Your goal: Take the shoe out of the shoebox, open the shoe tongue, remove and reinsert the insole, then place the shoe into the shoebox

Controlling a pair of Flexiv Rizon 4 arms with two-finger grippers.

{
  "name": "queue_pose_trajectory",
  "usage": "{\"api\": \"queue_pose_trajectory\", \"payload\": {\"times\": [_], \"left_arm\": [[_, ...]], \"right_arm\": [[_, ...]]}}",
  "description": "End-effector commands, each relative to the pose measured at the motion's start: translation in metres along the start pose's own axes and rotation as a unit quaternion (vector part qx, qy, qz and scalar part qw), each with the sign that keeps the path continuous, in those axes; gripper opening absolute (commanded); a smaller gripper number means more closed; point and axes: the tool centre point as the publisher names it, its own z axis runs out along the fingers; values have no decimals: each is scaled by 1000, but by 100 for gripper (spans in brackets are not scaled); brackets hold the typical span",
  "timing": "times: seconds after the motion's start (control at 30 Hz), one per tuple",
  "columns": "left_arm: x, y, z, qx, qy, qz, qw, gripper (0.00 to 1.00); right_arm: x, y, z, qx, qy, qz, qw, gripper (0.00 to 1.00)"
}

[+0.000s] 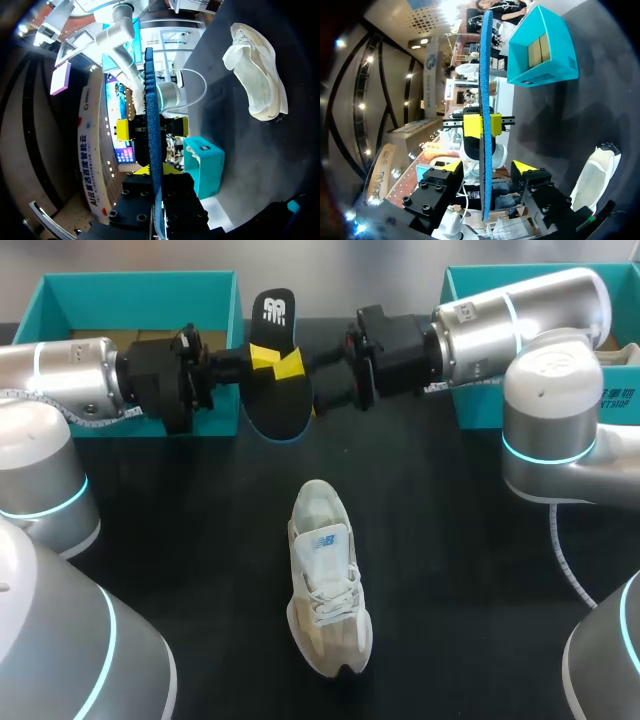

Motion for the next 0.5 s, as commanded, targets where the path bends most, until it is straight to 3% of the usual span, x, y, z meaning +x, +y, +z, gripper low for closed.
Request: {"api": "queue_pose_trajectory", "payload": {"times": [0.03, 0.3, 0.5], "left_arm": [[1, 0, 2, 1, 0, 1, 1000, 0], [1, -3, 4, 6, -1, 2, 1000, 0], [-1, -4, 5, 5, -1, 7, 1000, 0]], "right_arm": [[-2, -1, 3, 0, 7, -5, 1000, 45], [-2, -1, 5, 1, 11, -11, 1000, 38], [-3, -2, 5, 1, 12, -13, 1000, 38]]}}
